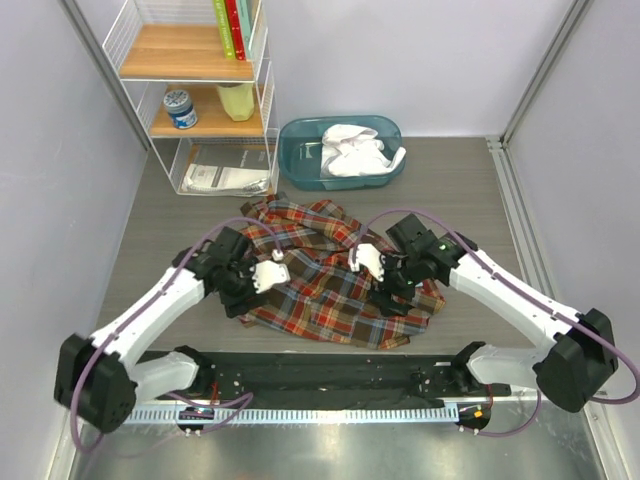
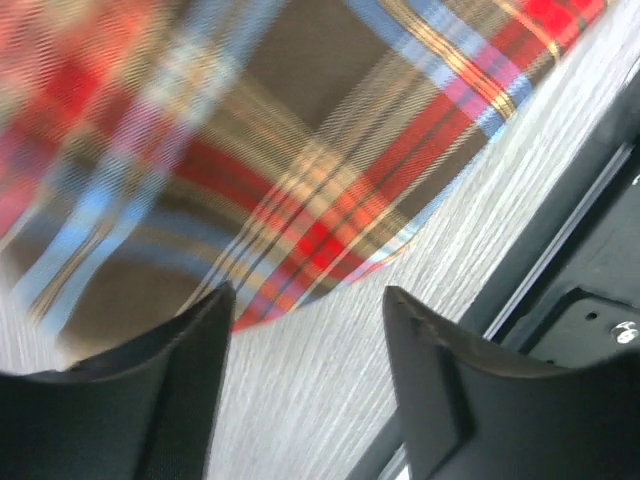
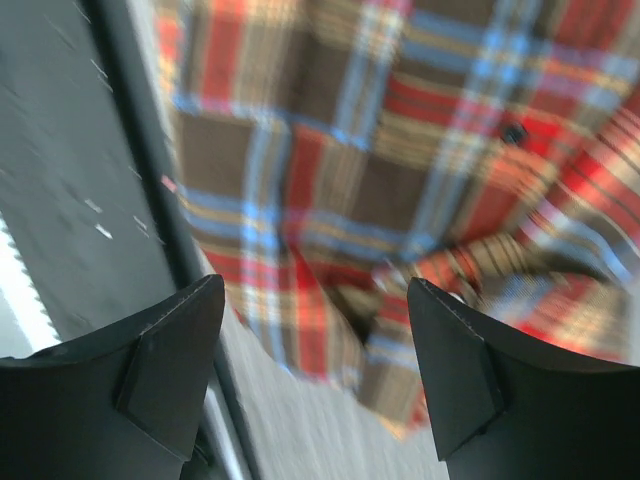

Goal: Fold and stack the long sleeve shirts
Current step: Flatten the shirt out

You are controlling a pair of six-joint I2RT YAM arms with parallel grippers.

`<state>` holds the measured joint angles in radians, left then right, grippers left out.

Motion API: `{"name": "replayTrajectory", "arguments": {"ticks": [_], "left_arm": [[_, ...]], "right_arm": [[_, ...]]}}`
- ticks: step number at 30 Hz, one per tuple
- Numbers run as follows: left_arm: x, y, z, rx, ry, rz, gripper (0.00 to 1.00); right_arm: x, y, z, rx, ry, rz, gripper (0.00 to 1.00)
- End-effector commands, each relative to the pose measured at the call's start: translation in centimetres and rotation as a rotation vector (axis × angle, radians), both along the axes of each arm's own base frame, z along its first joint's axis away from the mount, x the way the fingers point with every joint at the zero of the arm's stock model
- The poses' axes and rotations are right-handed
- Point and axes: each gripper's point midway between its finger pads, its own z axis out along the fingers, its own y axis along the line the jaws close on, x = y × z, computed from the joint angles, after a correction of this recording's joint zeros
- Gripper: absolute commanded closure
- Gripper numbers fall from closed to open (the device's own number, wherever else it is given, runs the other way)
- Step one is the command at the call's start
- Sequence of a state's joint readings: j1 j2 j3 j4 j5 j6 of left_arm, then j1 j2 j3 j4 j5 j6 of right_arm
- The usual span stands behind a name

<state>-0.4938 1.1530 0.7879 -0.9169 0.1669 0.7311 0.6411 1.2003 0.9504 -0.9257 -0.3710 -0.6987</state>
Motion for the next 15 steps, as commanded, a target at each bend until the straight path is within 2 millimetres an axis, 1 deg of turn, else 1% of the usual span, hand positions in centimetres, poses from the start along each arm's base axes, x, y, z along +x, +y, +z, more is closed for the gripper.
{"name": "replayTrajectory", "arguments": {"ticks": [1, 2, 3, 4, 5, 6, 7, 8, 9, 10, 12, 14, 15], "left_arm": [[2.0, 0.5, 3.7, -0.151, -0.074, 0.190, 0.29], [3.0, 1.8, 4.4, -0.175, -0.082, 0.270, 0.27], [3.1, 2.4, 4.5, -0.189, -0.060, 0.308, 0.26], [3.5, 2.8, 4.3, -0.206, -0.029, 0.343, 0.25], [4.4, 4.2, 4.8, -0.216, -0.033, 0.413, 0.25], [4.5, 4.7, 4.7, -0.218, -0.012, 0.439, 0.24], [4.8, 5.0, 4.7, -0.227, -0.004, 0.464, 0.23], [5.4, 5.8, 4.6, -0.230, 0.008, 0.503, 0.23], [5.6, 5.8, 4.5, -0.233, 0.016, 0.507, 0.22], [6.0, 6.6, 4.4, -0.232, 0.014, 0.541, 0.21], [6.3, 7.1, 3.4, -0.202, 0.048, 0.545, 0.21], [6.5, 7.5, 2.5, -0.180, 0.061, 0.551, 0.20], [6.6, 7.5, 1.9, -0.175, 0.076, 0.546, 0.22]], "right_arm": [[-0.5, 5.1, 1.4, 0.203, 0.099, -0.011, 0.21], [-0.3, 5.7, 0.9, 0.199, 0.118, -0.017, 0.21], [0.4, 6.8, 1.3, 0.228, 0.110, -0.028, 0.21], [0.6, 7.4, 1.2, 0.234, 0.117, -0.025, 0.23], [0.5, 8.2, 0.3, 0.216, 0.141, -0.015, 0.23], [1.0, 9.1, 0.4, 0.230, 0.130, -0.016, 0.24], [1.0, 9.6, -0.1, 0.223, 0.141, -0.013, 0.25], [0.7, 10.2, -1.2, 0.200, 0.168, -0.001, 0.26], [0.8, 10.9, -1.4, 0.202, 0.169, 0.006, 0.26], [0.8, 11.2, -1.8, 0.199, 0.184, -0.008, 0.26], [1.0, 12.1, -2.8, 0.191, 0.186, -0.013, 0.26], [1.8, 12.1, -3.8, 0.166, 0.172, -0.043, 0.25], [2.0, 12.1, -4.3, 0.153, 0.168, -0.050, 0.25]]}}
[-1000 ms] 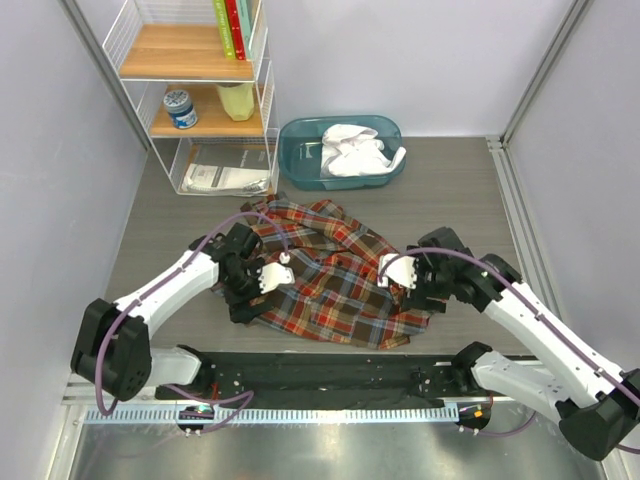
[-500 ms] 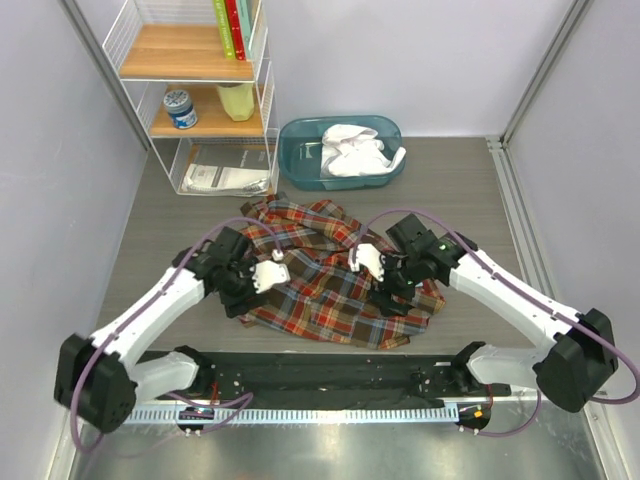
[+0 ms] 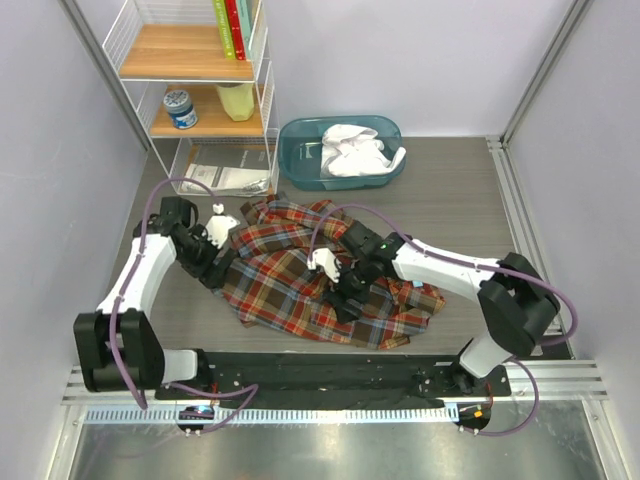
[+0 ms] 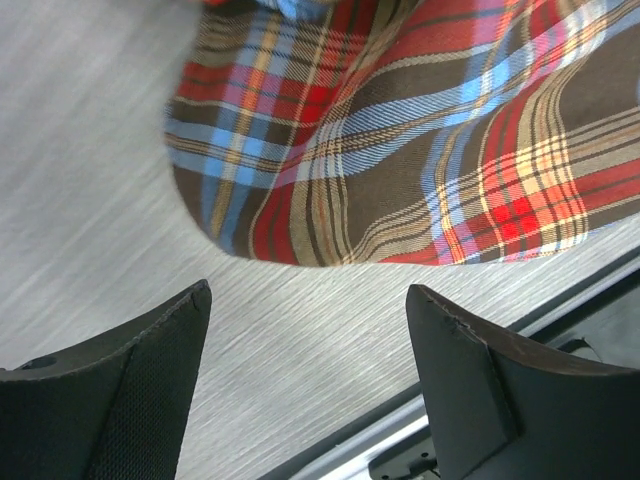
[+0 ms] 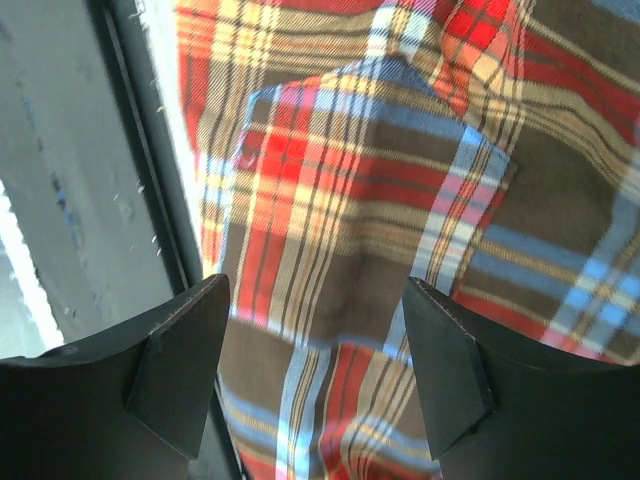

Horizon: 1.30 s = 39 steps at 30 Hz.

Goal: Fold and stack the long sleeve shirts
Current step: Flatten the shirt out

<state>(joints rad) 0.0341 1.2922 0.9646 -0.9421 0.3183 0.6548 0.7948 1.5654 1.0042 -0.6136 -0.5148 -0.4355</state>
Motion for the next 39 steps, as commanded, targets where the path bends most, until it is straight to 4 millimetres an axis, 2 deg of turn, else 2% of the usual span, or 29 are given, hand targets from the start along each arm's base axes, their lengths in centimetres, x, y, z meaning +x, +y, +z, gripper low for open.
{"name": "replayTrajectory", "arguments": {"ticks": [1, 2, 5, 6, 8, 9, 11, 12, 13, 15, 16, 17, 18, 20, 21, 22, 23, 24, 26, 27, 28, 30, 39], "left_arm": [[0.5, -0.2, -0.8, -0.022, 0.030, -0.011, 0.23], [0.5, -0.3, -1.0, -0.028, 0.039, -0.010, 0.26], [0.3, -1.1, -1.0, -0.071, 0.075, -0.039, 0.46], [0.4, -1.6, -0.6, -0.098, 0.074, -0.048, 0.62], [1.1, -2.0, 0.8, -0.118, 0.042, -0.059, 0.76], [1.3, -2.1, 1.3, -0.125, 0.027, -0.055, 0.87], [1.8, -2.4, 2.6, -0.143, -0.008, -0.053, 0.92], [1.8, -2.4, 2.8, -0.146, -0.005, -0.047, 0.97], [2.0, -2.4, 3.2, -0.145, -0.016, -0.045, 1.00], [1.9, -2.3, 3.6, -0.143, -0.011, -0.036, 1.00], [1.9, -2.4, 3.9, -0.145, -0.014, -0.039, 1.00], [1.8, -2.5, 4.2, -0.150, -0.023, -0.044, 1.00], [1.8, -2.5, 4.5, -0.152, -0.029, -0.042, 1.00], [1.6, -2.6, 4.8, -0.156, -0.035, -0.050, 1.00], [1.5, -2.6, 4.6, -0.151, -0.029, -0.062, 0.93], [1.1, -2.5, 4.2, -0.144, -0.013, -0.062, 0.81], [1.1, -2.3, 3.9, -0.129, 0.000, -0.058, 0.56], [1.0, -2.1, 3.3, -0.121, 0.016, -0.054, 0.48], [1.0, -2.0, 2.4, -0.109, 0.033, -0.049, 0.34], [1.0, -1.9, 2.1, -0.107, 0.040, -0.046, 0.32], [0.8, -1.8, 1.7, -0.106, 0.053, -0.044, 0.27], [0.8, -1.8, 1.2, -0.097, 0.064, -0.050, 0.25], [0.9, -1.5, 0.2, -0.082, 0.074, -0.040, 0.24]], "right_arm": [[2.3, 2.2, -0.2, 0.028, -0.048, -0.051, 0.25], [2.3, 2.1, -0.5, 0.015, -0.041, -0.063, 0.25], [2.1, 1.8, -1.3, -0.009, -0.013, -0.087, 0.25], [1.7, 1.6, -1.6, -0.013, -0.004, -0.083, 0.25], [1.8, 1.2, -2.1, -0.030, -0.009, -0.099, 0.28], [1.9, 1.0, -2.6, -0.040, -0.012, -0.108, 0.29], [2.0, 1.0, -3.0, -0.047, -0.011, -0.119, 0.36], [1.9, 1.2, -2.7, -0.035, -0.001, -0.121, 0.45], [1.5, 1.7, -2.2, -0.007, 0.016, -0.109, 0.64], [1.4, 2.3, -0.6, 0.041, 0.015, -0.098, 0.77], [1.2, 2.4, 0.0, 0.056, 0.016, -0.079, 0.83], [0.8, 2.0, 0.3, 0.046, 0.027, -0.067, 0.99], [1.0, 2.0, 1.3, 0.062, 0.005, -0.059, 0.99], [0.8, 1.3, 2.0, 0.063, -0.004, -0.035, 0.99], [0.9, 1.0, 2.5, 0.069, -0.021, -0.032, 0.99], [0.9, 0.6, 2.6, 0.065, -0.036, -0.018, 0.99], [0.4, 0.1, 2.2, 0.050, -0.028, -0.014, 0.99], [0.3, 0.0, 2.1, 0.049, -0.028, -0.013, 0.98], [0.1, -0.2, 1.4, 0.038, -0.006, -0.027, 0.89], [0.1, -0.1, 1.1, 0.031, 0.003, -0.039, 0.66], [0.1, -0.2, 0.5, 0.014, 0.021, -0.049, 0.53], [0.3, 0.1, 0.1, 0.007, 0.036, -0.065, 0.48], [0.4, 1.1, -1.1, 0.001, 0.093, -0.079, 0.48]]}}
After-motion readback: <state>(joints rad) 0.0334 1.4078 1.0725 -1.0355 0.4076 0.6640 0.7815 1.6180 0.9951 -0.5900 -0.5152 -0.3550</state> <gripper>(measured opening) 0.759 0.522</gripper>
